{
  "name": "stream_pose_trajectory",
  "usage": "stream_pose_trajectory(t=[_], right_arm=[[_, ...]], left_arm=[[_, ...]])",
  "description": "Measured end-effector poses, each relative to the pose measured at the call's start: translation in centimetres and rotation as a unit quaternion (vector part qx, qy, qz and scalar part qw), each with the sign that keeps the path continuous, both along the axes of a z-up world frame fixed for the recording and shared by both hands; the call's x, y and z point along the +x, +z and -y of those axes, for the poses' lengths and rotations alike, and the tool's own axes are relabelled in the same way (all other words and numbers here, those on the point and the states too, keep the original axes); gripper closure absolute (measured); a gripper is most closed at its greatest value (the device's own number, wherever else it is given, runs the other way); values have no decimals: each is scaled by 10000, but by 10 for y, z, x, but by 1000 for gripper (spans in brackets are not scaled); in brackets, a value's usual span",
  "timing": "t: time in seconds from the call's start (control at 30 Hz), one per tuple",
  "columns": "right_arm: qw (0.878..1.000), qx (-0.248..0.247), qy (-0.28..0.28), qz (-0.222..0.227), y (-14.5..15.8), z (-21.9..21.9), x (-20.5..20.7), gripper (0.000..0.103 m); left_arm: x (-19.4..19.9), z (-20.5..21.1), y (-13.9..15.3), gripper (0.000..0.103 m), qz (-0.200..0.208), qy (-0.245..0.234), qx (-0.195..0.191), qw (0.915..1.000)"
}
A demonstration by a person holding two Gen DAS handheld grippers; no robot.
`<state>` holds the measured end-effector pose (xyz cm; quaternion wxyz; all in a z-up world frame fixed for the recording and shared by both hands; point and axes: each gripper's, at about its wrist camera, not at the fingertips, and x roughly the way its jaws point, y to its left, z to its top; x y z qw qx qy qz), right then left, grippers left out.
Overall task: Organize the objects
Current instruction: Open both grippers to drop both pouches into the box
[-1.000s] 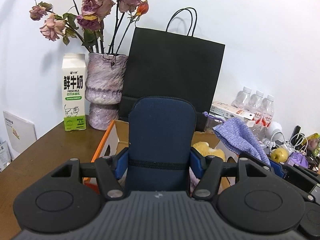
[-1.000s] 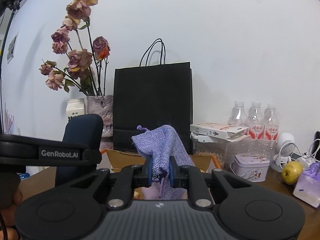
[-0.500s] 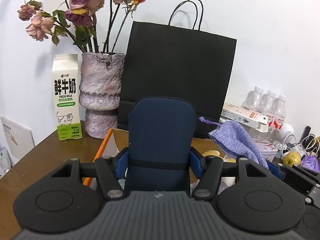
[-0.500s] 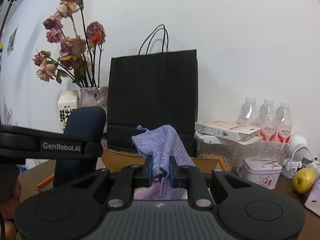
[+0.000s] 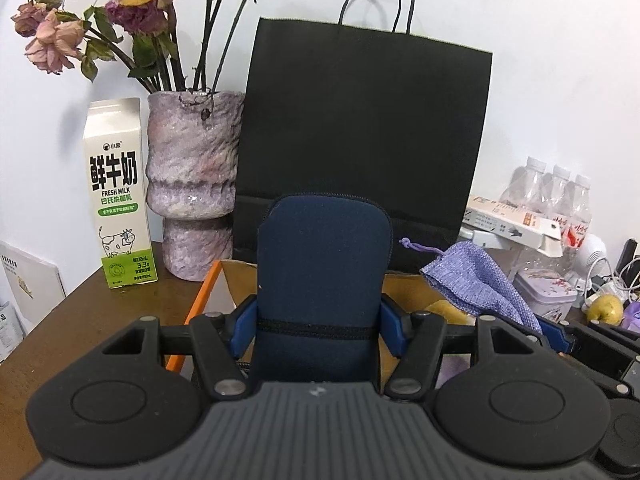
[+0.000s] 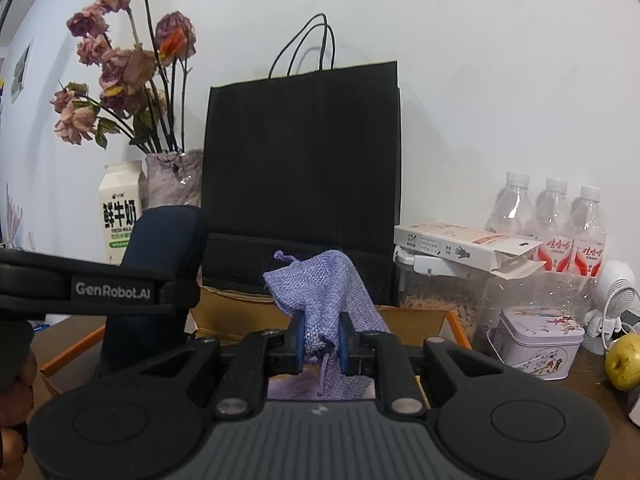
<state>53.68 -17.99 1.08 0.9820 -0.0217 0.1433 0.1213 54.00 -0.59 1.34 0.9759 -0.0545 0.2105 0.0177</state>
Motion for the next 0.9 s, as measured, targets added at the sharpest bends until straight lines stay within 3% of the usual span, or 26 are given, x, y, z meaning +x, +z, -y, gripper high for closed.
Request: stream_pose_trajectory(t=[0.17,0.27,0.3,0.37,0.4,0.43,0.47,0.9], right_arm=[[9999,-26,43,-140,-4,0,10,87],[9998,16,37,-217,-6,1,13,78],[9997,35,13,-254,-7,2,14,68],[9994,64,-27,-326,-9,4,15,44],[9993,66,-63,-357,-10,4,16,26],[9992,53,-113,-374,-12,4,17,10],[9992,31,-152,-377,-13,4,17,5],[9987,175,-320,-367,-11,10,14,0]], left_arm=[[8,-1,-5,40,-95,-40,40,9999],[9,-2,-7,37,-133,-84,15,9999],[9,-2,-7,33,-144,-84,6,9999],[8,-3,-7,13,-62,-9,3,10000],[7,-5,-6,0,21,80,-6,10000],[5,-6,-5,0,128,169,-8,9998],[5,-7,-4,0,172,221,0,9996],[4,-11,-5,0,176,303,35,9994]])
